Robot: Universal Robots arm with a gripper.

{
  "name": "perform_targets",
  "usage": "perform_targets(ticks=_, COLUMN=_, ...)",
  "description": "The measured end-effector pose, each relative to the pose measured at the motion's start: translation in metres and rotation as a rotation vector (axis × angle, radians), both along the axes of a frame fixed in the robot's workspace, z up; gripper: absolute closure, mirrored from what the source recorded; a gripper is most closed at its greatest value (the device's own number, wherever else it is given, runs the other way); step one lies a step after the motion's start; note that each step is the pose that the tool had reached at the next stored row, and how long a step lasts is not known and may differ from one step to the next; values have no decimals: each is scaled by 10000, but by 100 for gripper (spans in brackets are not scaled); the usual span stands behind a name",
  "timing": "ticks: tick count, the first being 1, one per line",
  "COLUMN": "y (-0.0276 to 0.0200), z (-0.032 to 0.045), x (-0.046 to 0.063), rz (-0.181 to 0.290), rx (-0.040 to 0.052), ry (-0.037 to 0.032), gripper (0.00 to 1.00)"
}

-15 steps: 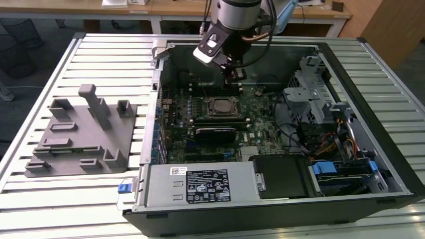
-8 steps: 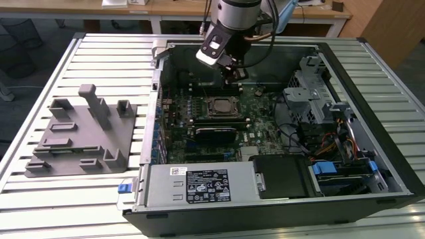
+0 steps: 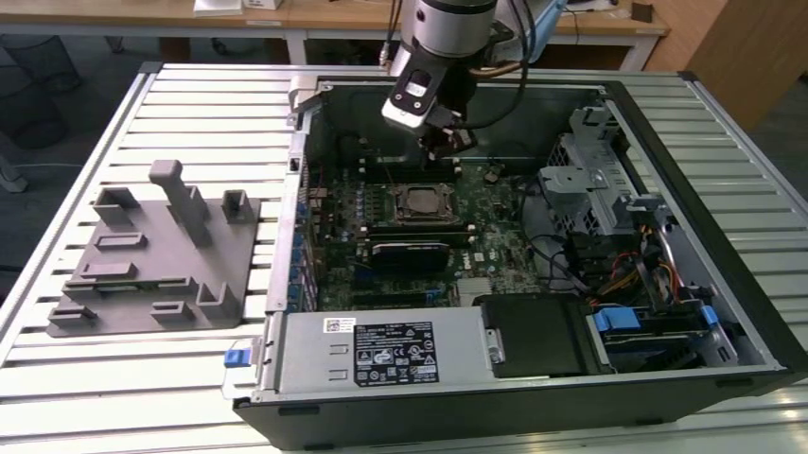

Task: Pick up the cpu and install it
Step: 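Install the first cpu locking lever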

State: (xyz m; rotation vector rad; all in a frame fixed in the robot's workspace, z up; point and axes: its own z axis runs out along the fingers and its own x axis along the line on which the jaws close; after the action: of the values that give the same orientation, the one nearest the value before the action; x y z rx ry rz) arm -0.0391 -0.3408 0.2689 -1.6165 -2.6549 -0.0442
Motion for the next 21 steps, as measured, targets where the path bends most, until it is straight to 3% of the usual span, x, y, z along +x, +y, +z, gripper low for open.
perform_targets(ticks=21, y=0, z=-3, x=0, rz=3673, rx=0, ry=0, gripper=89)
